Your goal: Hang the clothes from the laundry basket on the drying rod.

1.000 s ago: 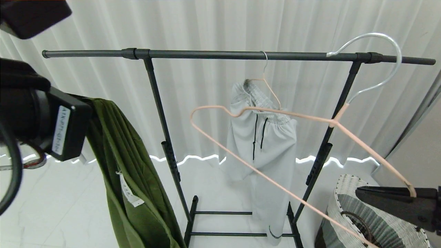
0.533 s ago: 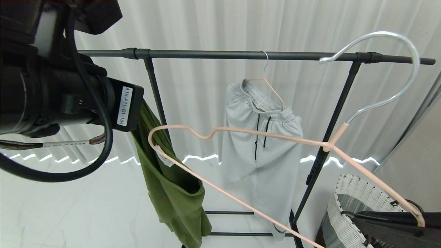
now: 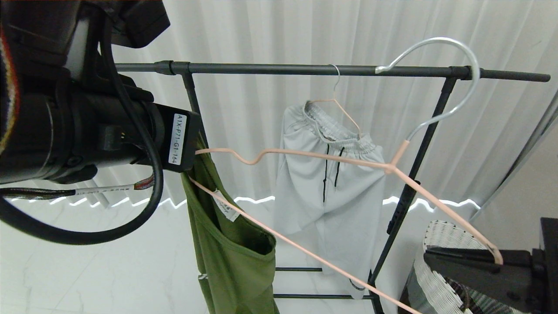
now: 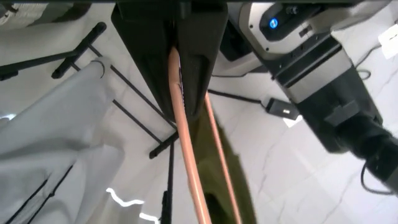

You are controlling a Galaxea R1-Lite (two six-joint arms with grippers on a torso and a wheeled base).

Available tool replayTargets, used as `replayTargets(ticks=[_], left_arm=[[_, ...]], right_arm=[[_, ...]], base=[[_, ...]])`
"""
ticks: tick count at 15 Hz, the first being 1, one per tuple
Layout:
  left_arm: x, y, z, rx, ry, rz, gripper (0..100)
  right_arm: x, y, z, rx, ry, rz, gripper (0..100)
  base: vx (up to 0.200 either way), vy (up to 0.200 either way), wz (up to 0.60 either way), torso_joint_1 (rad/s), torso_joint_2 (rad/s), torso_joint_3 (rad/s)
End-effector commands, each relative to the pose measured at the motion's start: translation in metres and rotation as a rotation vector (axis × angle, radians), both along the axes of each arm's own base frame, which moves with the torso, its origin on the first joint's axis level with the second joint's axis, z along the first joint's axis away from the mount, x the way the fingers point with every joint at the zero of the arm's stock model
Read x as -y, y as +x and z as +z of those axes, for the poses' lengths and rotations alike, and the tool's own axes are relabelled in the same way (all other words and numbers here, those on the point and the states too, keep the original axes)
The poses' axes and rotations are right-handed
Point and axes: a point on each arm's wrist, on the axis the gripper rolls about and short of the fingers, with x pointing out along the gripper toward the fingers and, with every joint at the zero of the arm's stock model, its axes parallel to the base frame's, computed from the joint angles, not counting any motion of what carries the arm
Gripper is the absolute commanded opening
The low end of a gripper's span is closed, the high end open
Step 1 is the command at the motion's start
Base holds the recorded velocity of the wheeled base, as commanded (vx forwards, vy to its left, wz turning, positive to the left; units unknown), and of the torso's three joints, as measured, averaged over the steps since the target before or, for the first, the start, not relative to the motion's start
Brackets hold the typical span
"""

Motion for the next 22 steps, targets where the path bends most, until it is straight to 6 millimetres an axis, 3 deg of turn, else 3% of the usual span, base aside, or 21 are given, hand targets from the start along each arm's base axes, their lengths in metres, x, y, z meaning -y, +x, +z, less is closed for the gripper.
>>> replayTargets(ticks=[1, 9, 12, 15, 19, 20, 22], left_arm=[[-0.001, -0.001, 0.001, 0.002, -0.003, 0.001, 0], [0.010, -0.001, -0.003, 0.001, -0.051, 0.039, 0], [0.016, 0.013, -0.010, 0.032, 0.010, 0.155, 0], [0.030, 0.022, -0.009, 0.032, -0.051, 0.175, 0], [0.039, 0.030, -0.003, 0.046, -0.095, 0.187, 0], [0.043, 0.033, 0.002, 0.059, -0.117, 0.186, 0], [0.043, 0.033, 0.005, 0.064, -0.125, 0.183, 0]], right_arm=[[-0.004, 0.012, -0.002, -0.002, -0.003, -0.059, 0], [-0.015, 0.028, 0.000, -0.029, 0.069, -0.146, 0], [-0.019, 0.050, -0.007, -0.040, 0.048, -0.245, 0], [-0.040, 0.065, -0.011, -0.025, 0.126, -0.261, 0], [-0.048, 0.062, -0.012, -0.036, 0.136, -0.226, 0], [-0.054, 0.052, -0.013, -0.103, 0.174, -0.154, 0], [-0.057, 0.051, -0.016, -0.147, 0.182, -0.091, 0]], base=[[0.000, 0.000, 0.00, 0.000, 0.00, 0.000], [0.000, 0.000, 0.00, 0.000, 0.00, 0.000], [0.000, 0.000, 0.00, 0.000, 0.00, 0.000], [0.000, 0.000, 0.00, 0.000, 0.00, 0.000], [0.000, 0.000, 0.00, 0.000, 0.00, 0.000], [0.000, 0.000, 0.00, 0.000, 0.00, 0.000], [0.000, 0.000, 0.00, 0.000, 0.00, 0.000]])
